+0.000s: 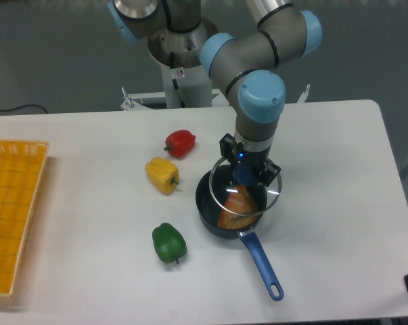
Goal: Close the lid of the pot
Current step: 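Carry the glass lid over the black saucepan and lower it, then set the glass lid down onto the saucepan rim, then hold the lid on the pan and open the gripper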
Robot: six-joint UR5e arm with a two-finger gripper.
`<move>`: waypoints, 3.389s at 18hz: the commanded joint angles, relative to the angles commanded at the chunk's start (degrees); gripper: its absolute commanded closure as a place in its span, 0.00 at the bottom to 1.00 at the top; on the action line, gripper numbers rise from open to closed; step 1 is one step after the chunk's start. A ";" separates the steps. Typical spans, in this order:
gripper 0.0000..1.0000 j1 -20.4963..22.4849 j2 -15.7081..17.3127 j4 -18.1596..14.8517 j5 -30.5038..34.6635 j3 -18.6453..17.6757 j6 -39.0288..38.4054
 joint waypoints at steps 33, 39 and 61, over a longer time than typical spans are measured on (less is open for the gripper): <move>0.36 -2.55 -2.64 1.23 0.00 1.67 -6.15; 0.36 -2.55 -2.64 1.23 0.00 1.32 -6.24; 0.36 -2.99 -2.81 1.58 0.09 1.14 -6.33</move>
